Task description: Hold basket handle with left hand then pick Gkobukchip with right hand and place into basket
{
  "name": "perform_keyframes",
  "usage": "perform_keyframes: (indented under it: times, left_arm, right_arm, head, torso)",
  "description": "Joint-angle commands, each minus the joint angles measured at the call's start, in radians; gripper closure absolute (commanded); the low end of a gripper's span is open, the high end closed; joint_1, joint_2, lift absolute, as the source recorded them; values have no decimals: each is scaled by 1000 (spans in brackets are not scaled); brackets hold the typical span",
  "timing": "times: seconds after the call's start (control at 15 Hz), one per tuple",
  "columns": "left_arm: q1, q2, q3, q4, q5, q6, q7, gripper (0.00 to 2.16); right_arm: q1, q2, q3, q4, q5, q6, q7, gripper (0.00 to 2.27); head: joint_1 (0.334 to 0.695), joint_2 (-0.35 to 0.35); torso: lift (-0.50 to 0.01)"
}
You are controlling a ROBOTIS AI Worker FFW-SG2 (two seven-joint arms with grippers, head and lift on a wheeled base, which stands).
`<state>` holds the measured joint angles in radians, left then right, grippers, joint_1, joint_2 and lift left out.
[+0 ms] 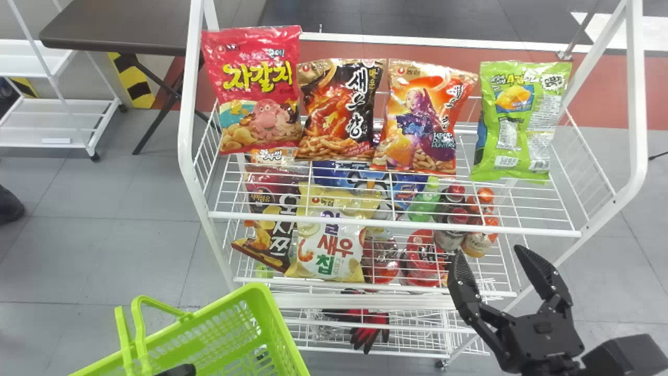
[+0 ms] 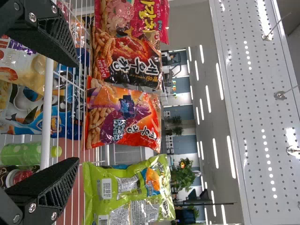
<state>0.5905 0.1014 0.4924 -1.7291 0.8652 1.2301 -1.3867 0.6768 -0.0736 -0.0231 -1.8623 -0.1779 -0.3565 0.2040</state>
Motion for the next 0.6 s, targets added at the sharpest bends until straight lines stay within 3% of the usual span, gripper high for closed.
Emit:
perform_keyframes:
  times: [0.0,0.53]
  left_arm:
    - [0,0,0,0,0,-7,0,2148]
    - [0,-2,0,5,-2,-10,2,2148]
  right_arm:
    - [0,1,2,-2,0,0,0,93]
    - [-2,1,6,-2,3,-3,0,100]
  head:
    - [695,-41]
    - [695,-35]
  torso:
    - [0]
    - [0]
